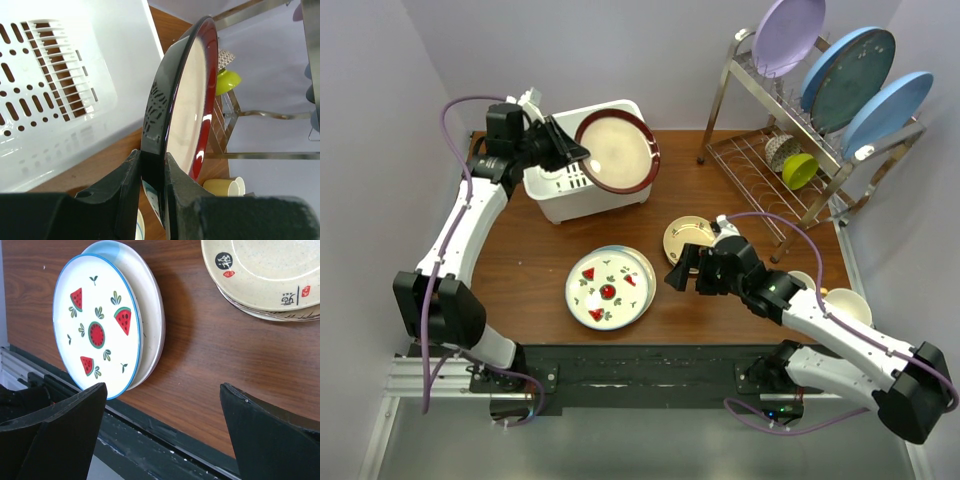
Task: Place the plates into the plastic bin on the countertop
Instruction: Place the plate in the plastic bin.
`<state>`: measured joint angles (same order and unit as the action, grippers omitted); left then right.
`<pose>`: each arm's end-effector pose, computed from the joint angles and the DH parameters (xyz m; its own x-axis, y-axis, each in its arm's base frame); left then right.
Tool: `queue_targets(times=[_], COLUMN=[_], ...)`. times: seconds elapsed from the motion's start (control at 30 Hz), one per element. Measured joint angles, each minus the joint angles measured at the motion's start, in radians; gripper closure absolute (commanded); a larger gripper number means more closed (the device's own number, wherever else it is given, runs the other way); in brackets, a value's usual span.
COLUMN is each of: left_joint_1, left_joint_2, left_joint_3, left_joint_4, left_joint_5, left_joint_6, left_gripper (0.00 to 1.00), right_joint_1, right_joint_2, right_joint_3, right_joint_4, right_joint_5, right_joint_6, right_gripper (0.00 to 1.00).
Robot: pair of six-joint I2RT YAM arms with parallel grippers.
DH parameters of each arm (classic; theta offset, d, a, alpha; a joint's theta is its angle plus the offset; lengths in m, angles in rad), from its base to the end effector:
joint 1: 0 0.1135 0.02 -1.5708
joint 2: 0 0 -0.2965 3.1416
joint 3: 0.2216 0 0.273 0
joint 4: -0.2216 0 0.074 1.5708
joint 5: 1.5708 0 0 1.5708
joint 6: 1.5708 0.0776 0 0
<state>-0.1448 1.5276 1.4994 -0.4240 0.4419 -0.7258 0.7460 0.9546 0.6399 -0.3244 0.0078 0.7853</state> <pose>0.3957 -0.0912 0.3992 -0.6626 -0.5097 -0.5488 0.0953 0.6694 -0.7368 0.1782 0.1639 0.2397 -0.7864 0.2360 -0.5709 -0.1670 0.8086 0.5642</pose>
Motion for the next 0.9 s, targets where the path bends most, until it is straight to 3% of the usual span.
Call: queue_targets(times=[0.9], left_joint_1=[0.132], left_joint_2=[0.186], left_joint_3=[0.1], left_joint_4=[0.063], left_joint_5=[0.01], left_joint_6=[-0.066], left_gripper=[1.0], right_joint_1=[0.0], right_joint_2=[0.034], right_joint_3=[-0.006], right_joint_4=[0.011], right_joint_5=[-0.026], right_joint_6=[-0.012], right_gripper=[0.01])
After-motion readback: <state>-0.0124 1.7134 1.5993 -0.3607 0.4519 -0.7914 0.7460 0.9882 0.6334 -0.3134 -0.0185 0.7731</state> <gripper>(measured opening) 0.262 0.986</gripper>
